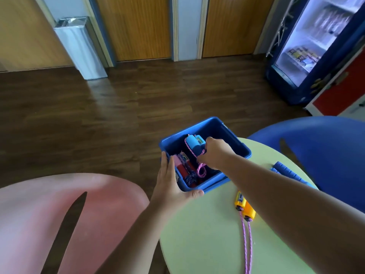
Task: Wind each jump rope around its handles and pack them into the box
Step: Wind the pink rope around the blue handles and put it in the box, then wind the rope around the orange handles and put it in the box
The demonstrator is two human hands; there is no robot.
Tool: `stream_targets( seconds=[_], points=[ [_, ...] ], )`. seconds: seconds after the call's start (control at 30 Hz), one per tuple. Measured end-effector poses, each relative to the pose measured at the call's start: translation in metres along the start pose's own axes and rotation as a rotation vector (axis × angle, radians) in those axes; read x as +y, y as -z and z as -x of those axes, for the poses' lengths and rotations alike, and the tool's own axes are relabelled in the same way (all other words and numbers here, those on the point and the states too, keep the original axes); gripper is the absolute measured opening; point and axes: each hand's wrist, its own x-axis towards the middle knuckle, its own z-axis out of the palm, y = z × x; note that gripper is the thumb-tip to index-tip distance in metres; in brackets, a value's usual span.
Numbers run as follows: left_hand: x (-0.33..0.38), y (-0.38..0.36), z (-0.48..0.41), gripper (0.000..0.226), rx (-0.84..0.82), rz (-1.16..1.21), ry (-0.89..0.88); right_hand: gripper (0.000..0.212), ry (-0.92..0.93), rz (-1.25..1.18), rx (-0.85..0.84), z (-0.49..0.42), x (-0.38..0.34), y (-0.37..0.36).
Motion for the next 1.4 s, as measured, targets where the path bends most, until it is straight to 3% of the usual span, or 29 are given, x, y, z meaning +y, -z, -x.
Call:
stream_targets(
  seconds=[0.17, 0.37, 0.47, 0.67, 0.83, 1.1, 1.4],
  points=[
    [-0.007, -0.002, 0.001, 0.136, 0.009, -0.021, -0.050, 0.052, -0.055, 0.148, -0.088, -0.020, 0.002, -0.026],
    [-0.010, -0.002, 0.003, 0.135, 0.007, -0.067, -0.068, 0.077, -0.069, 0.235, -0.198, -0.036, 0.004, -0.036],
    [-0.010, -0.001, 0.002, 0.136, 0.024, -0.060, -0.072, 0.069, -0.046, 0.282, -0.204, -0.036, 0.001, -0.037],
    [-0.021, 0.007, 0.000, 0.138, 0.057, -0.060, -0.111, 0.028, 0.027, 0.267, -0.324, -0.037, 0.014, -0.025],
    [-0.024, 0.016, 0.009, 0.140, -0.022, -0.105, -0.151, 0.053, 0.083, 0.298, -0.352, -0.023, 0.020, -0.020],
    [-0.032, 0.025, 0.023, 0.135, -0.110, -0.135, -0.209, 0.056, 0.062, 0.362, -0.379, -0.002, 0.021, -0.032],
    [-0.027, 0.027, 0.029, 0.122, -0.116, -0.066, -0.220, 0.034, 0.030, 0.342, -0.301, 0.023, 0.020, -0.034]
  ],
)
